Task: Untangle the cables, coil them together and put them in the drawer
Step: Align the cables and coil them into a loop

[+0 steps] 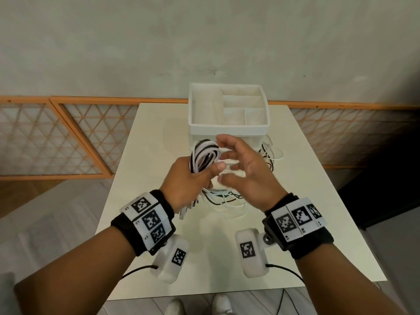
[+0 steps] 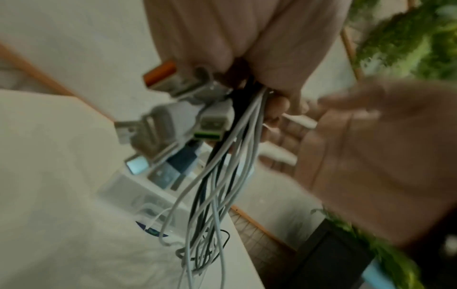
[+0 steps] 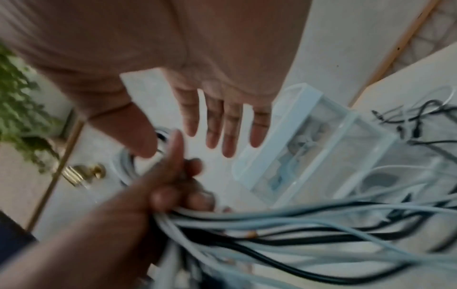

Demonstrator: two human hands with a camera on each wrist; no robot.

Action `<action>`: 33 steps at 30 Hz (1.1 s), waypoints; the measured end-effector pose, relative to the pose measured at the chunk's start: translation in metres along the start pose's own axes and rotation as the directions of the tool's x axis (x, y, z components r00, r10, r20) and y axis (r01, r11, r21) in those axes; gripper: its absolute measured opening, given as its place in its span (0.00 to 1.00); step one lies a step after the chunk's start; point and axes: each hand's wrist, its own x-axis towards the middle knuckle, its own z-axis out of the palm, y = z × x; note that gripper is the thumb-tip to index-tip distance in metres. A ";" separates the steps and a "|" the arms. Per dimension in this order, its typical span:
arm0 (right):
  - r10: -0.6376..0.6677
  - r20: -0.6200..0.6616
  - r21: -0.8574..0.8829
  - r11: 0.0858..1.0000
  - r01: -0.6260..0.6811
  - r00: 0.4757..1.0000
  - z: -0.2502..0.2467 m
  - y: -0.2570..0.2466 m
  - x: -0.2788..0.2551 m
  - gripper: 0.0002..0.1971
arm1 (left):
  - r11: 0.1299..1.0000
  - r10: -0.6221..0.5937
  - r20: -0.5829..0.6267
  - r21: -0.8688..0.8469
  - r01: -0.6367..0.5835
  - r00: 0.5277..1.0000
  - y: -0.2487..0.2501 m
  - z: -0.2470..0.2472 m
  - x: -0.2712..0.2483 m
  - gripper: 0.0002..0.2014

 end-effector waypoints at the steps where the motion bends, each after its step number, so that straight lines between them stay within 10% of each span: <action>1: 0.075 0.119 -0.110 0.992 -0.062 0.990 0.002 0.006 -0.002 0.39 | 0.999 0.006 -0.016 -0.051 -0.006 1.000 0.003 -0.002 0.001 0.12; 5: 0.182 0.216 -0.416 0.906 -0.078 0.959 0.033 0.033 -0.015 0.11 | 0.977 -0.034 -0.011 -0.212 0.030 0.999 0.009 -0.006 0.005 0.30; 12: 0.314 0.099 -0.608 0.770 -0.192 0.944 0.032 0.053 -0.014 0.21 | 0.925 -0.153 0.099 -0.335 0.178 0.983 0.013 -0.016 0.009 0.22; 20: 0.281 -0.044 -0.691 0.684 -0.232 0.959 0.014 0.054 -0.010 0.20 | 0.931 -0.279 0.225 -0.176 0.321 0.934 0.003 -0.022 0.003 0.20; 27: 0.254 -0.168 -0.696 0.654 -0.297 0.953 -0.003 0.040 0.012 0.13 | 0.846 -0.298 0.297 0.522 0.107 0.907 -0.008 0.004 -0.004 0.20; 33: 0.185 -0.212 -0.602 0.749 -0.277 0.960 -0.005 0.035 0.016 0.16 | 0.879 -0.339 0.258 0.428 0.207 0.905 -0.015 0.006 0.002 0.14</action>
